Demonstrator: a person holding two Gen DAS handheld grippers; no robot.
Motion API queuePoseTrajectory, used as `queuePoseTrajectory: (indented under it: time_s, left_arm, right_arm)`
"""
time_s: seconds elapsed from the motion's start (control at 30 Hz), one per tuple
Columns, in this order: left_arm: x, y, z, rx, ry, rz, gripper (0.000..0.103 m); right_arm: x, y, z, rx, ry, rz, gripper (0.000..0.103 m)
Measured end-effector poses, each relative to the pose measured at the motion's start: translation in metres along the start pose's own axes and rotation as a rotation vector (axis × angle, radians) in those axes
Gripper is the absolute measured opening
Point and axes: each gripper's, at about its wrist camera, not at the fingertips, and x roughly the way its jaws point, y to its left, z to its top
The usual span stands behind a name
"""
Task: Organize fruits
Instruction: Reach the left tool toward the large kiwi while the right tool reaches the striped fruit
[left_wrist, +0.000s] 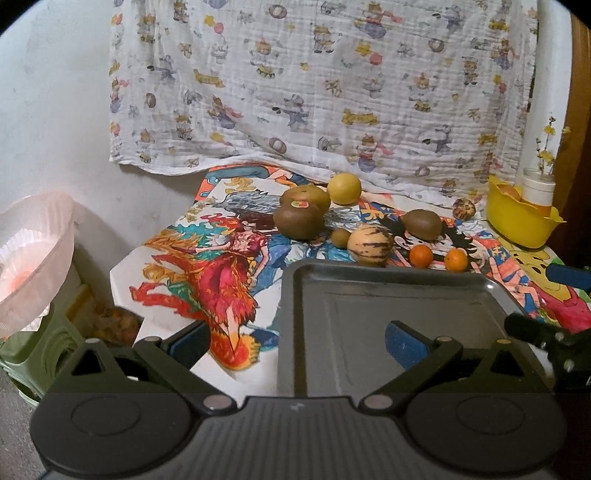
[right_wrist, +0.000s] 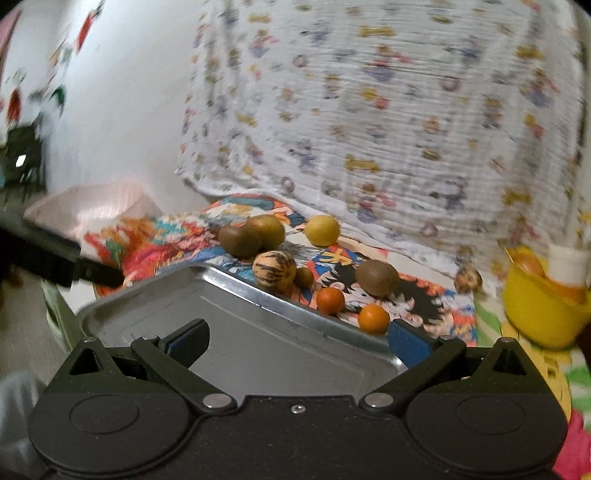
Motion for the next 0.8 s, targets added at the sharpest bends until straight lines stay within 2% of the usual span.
queuePoseTrajectory:
  time_s: [0.17, 0.4, 0.57, 0.8]
  left_arm:
    - [0.017, 0.007, 0.020, 0.002, 0.016, 0.001, 0.103]
    - [0.053, 0.015, 0.057, -0.015, 0.030, -0.015, 0.103]
    - [0.087, 0.017, 0.081, 0.005, 0.049, -0.008, 0.103]
    - [0.137, 0.015, 0.099, 0.021, 0.102, -0.053, 0.103]
  right_arm:
    - [0.025, 0.001, 0.015, -0.100, 0.029, 0.084, 0.103]
    - [0.055, -0.005, 0.038, -0.184, -0.024, 0.101, 0.102]
    - [0.084, -0.017, 0.051, -0.234, -0.012, 0.151, 0.102]
    - [0.125, -0.020, 0.058, -0.324, 0.024, 0.239, 0.095]
